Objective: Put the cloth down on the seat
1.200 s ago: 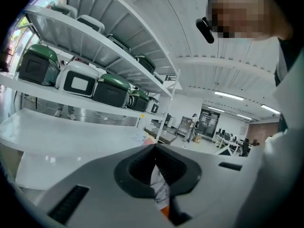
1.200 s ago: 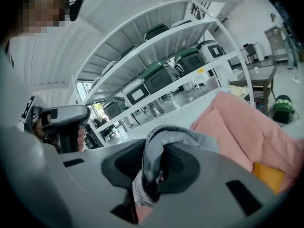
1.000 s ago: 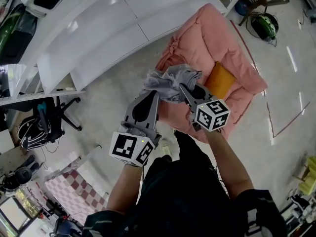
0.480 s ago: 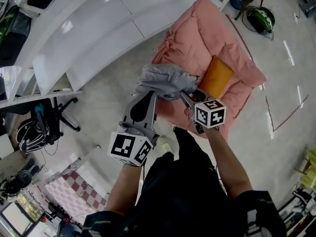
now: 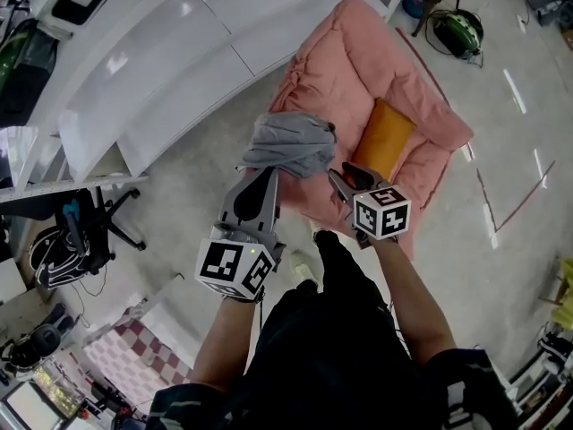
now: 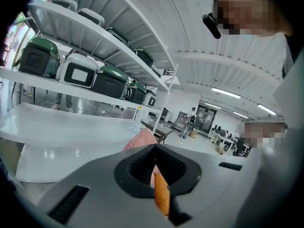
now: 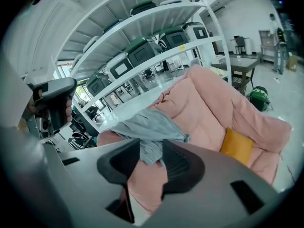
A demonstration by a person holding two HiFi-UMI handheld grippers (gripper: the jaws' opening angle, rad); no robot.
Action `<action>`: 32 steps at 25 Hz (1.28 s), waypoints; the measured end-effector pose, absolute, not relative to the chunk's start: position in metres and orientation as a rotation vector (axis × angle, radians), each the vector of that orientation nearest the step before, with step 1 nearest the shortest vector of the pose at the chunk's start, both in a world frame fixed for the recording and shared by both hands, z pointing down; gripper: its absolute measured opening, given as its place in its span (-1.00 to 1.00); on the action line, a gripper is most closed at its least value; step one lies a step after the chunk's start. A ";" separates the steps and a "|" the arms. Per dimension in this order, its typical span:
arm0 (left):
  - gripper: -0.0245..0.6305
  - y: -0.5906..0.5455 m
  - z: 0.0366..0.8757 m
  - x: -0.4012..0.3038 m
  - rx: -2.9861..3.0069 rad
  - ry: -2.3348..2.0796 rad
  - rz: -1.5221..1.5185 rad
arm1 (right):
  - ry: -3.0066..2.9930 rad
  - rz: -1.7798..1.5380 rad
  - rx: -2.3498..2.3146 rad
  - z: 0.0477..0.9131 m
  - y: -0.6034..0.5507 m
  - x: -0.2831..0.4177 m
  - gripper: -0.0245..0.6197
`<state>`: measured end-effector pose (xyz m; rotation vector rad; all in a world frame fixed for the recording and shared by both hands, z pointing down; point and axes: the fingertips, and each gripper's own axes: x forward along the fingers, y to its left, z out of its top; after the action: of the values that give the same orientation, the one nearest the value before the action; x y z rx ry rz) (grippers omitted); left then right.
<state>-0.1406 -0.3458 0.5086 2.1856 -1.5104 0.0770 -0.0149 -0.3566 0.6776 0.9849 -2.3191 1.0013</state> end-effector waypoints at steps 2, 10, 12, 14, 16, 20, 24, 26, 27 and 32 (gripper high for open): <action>-0.91 -0.339 0.506 -0.141 2.187 -1.511 0.075 | -2.358 0.973 1.001 0.661 -0.354 -0.017 -0.53; -0.91 -0.307 0.487 -0.147 2.169 -1.513 0.033 | -2.507 0.806 1.055 0.587 -0.335 -0.025 -0.80; -0.91 -0.299 0.481 -0.149 2.168 -1.517 0.021 | -2.532 0.771 1.065 0.571 -0.329 -0.027 -0.82; -0.91 -0.292 0.474 -0.152 2.169 -1.526 0.015 | -2.555 0.740 1.080 0.556 -0.324 -0.028 -0.84; -0.91 -0.284 0.467 -0.153 2.176 -1.530 0.007 | -2.576 0.705 1.095 0.542 -0.317 -0.028 -0.86; -0.91 -0.269 0.449 -0.154 2.198 -1.533 -0.016 | -2.639 0.627 1.123 0.509 -0.306 -0.027 -0.88; -0.91 -0.254 0.429 -0.156 2.215 -1.540 -0.025 | -2.704 0.584 1.151 0.472 -0.293 -0.026 -0.89; -0.91 -0.248 0.417 -0.158 2.230 -1.547 -0.030 | -2.736 0.555 1.156 0.454 -0.288 -0.027 -0.89; -0.91 -0.246 0.411 -0.158 2.239 -1.552 -0.034 | -2.753 0.534 1.157 0.444 -0.285 -0.027 -0.90; -0.91 -0.232 0.383 -0.165 2.272 -1.581 -0.061 | -2.827 0.430 1.155 0.399 -0.271 -0.030 -0.90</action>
<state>-0.1650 -0.2323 0.3828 2.2717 -1.5815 -0.0610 -0.0304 -0.2712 0.3985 1.1551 -2.8270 0.4300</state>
